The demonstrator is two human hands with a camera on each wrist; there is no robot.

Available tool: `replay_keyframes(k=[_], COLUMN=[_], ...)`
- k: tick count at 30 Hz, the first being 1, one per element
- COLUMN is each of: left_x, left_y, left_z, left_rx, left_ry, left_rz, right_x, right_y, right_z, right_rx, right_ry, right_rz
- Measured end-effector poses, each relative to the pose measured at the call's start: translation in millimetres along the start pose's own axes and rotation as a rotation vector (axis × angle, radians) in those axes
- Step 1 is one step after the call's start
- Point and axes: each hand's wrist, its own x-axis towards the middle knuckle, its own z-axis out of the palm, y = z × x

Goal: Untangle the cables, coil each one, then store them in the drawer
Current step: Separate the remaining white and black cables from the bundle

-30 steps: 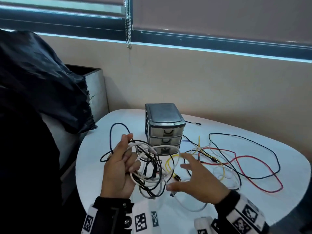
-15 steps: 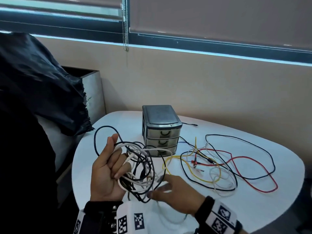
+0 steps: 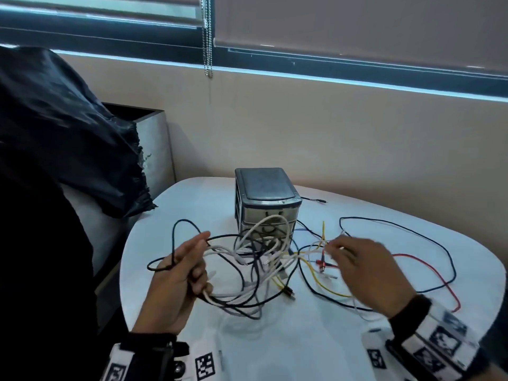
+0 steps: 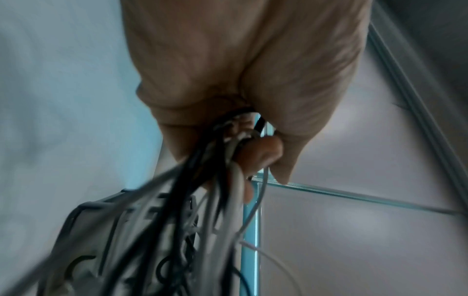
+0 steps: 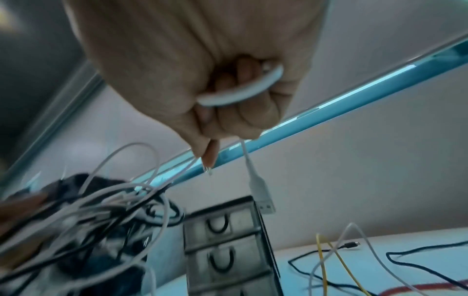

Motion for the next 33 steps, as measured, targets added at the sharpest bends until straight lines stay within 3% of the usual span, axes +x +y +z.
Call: replay_keyframes(k=[3, 6, 13, 20, 26, 33], left_x=[-3.1, -4.4, 2.5, 9.8, 19.5, 25.3], left_y=[-7.7, -9.7, -3.6, -9.4, -11.2, -4.9], left_z=[11.1, 21.1, 15.6, 1.4, -8.5, -29.8], left_rx=[-0.01, -0.065, -0.044, -0.132, -0.052, -0.257], left_ry=[-0.022, -0.007, 0.143, 0.503, 0.591, 0.555], left_rz=[-0.036, -0.057, 0.011, 0.035, 0.096, 0.082], right_x=[11.2, 17.3, 13.4, 7.3, 12.5, 20.5], right_y=[6.9, 9.2, 7.0, 3.1, 5.7, 22.5], right_z=[-25.8, -40.5, -39.8, -24.4, -34.5, -68.1], right_rx=[0.223, 0.335, 0.4, 0.351, 0.345, 0.42], right_ry=[0.239, 0.374, 0.41, 0.383, 0.494, 0.753], right_rz=[0.086, 0.118, 0.091, 0.05, 0.064, 0.216])
